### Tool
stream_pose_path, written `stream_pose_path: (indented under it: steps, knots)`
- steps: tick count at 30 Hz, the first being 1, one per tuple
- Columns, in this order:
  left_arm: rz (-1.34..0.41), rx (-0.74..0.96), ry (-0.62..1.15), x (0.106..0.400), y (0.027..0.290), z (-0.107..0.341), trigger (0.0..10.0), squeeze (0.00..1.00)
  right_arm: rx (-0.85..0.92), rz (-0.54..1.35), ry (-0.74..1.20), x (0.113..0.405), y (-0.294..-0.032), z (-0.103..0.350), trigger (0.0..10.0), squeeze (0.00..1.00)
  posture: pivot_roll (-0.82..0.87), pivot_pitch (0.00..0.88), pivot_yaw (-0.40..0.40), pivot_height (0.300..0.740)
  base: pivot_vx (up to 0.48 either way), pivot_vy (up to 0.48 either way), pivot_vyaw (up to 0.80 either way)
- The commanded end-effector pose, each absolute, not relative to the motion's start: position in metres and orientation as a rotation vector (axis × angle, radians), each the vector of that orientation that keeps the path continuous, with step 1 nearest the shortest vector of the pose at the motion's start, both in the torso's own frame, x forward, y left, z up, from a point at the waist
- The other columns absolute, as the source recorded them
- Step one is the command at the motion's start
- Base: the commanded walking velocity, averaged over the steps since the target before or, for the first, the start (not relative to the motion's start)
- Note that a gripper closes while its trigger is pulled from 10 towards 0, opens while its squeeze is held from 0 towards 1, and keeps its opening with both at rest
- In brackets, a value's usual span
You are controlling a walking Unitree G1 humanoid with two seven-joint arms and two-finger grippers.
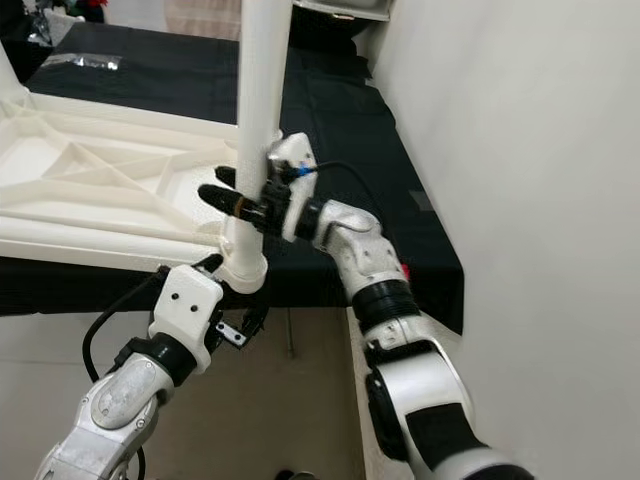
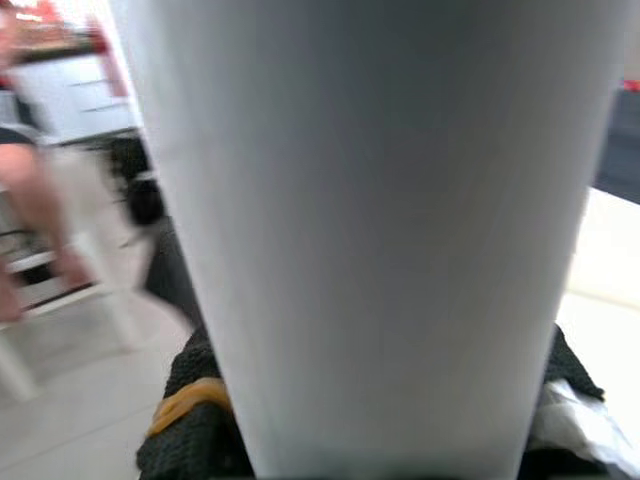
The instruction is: Building children table
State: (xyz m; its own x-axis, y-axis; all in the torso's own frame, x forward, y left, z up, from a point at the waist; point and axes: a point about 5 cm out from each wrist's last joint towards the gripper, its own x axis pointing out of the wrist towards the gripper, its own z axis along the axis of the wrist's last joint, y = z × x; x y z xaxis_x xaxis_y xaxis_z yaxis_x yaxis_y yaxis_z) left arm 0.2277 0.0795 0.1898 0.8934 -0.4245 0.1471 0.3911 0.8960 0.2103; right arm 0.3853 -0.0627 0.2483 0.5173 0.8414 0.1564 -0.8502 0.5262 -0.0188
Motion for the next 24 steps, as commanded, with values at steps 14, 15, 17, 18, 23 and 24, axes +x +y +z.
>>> stream_pose_path:
  steps: [14, 15, 17, 18, 23, 24]
  knots:
    - [-0.425, 0.178, -0.193, 0.226, 0.078, 0.189, 10.0, 0.00, 0.201, -0.365, 0.032, 0.414, -0.165, 0.225, 0.0, 0.00, 0.12, 0.151, -0.171, 0.740, 0.000, 0.000, 0.00]
    - [-0.425, 0.178, -0.193, 0.226, 0.078, 0.189, 10.0, 0.00, 0.201, -0.365, 0.032, 0.414, -0.165, 0.225, 0.0, 0.00, 0.12, 0.151, -0.171, 0.740, 0.000, 0.000, 0.00]
    - [-0.425, 0.179, -0.193, 0.226, 0.078, 0.189, 10.0, 0.00, 0.215, -0.370, 0.028, 0.413, -0.165, 0.225, 0.0, 0.00, 0.11, 0.151, -0.170, 0.740, 0.000, 0.000, 0.00]
    - [-0.426, 0.179, -0.193, 0.226, 0.078, 0.189, 10.0, 0.00, 0.230, -0.341, 0.019, 0.415, -0.160, 0.226, 10.0, 0.00, 0.11, 0.149, -0.170, 0.740, 0.000, 0.000, 0.00]
    - [-0.429, 0.182, -0.191, 0.226, 0.078, 0.188, 10.0, 0.00, 0.235, -0.198, -0.035, 0.418, -0.138, 0.232, 10.0, 1.00, 0.11, 0.144, -0.171, 0.740, 0.000, 0.000, 0.00]
    - [-0.429, 0.182, -0.191, 0.226, 0.078, 0.188, 10.0, 0.00, 0.235, -0.198, -0.035, 0.418, -0.138, 0.232, 10.0, 1.00, 0.11, 0.144, -0.171, 0.740, 0.000, 0.000, 0.00]
